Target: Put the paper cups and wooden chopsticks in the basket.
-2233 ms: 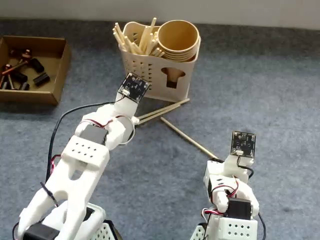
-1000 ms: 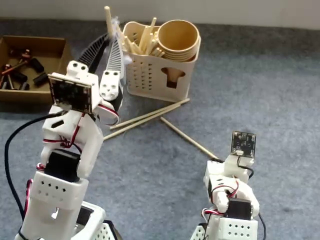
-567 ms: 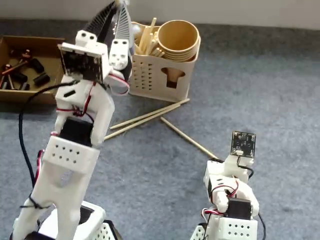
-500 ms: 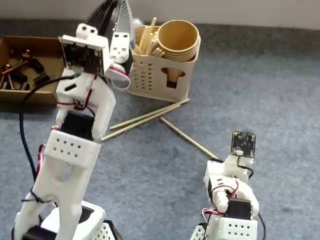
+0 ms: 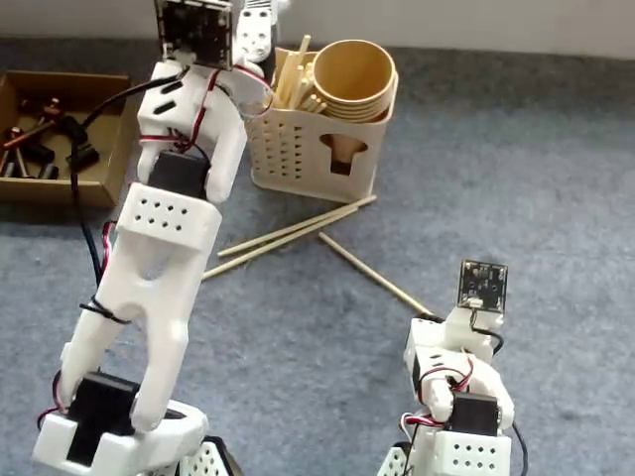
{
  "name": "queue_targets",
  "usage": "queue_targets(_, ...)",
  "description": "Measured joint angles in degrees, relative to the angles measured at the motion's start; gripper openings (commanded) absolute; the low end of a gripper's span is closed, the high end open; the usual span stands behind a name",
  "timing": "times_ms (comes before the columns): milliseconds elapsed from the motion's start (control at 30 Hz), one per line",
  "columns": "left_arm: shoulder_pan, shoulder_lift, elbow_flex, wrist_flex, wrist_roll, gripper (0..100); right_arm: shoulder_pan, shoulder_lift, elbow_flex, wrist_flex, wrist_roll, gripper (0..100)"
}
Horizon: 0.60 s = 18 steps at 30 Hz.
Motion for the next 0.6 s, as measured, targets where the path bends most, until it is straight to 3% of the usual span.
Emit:
queue_targets(400, -0.44, 7.03, -3.25, 0.18, 0.00, 1, 0.00, 0.00, 0.00, 0.00, 0.00, 0.5)
queue_targets(600, -1.76, 11.60, -10.99, 9.14, 0.00, 7, 0.00, 0.00, 0.00, 0.00, 0.00, 0.5)
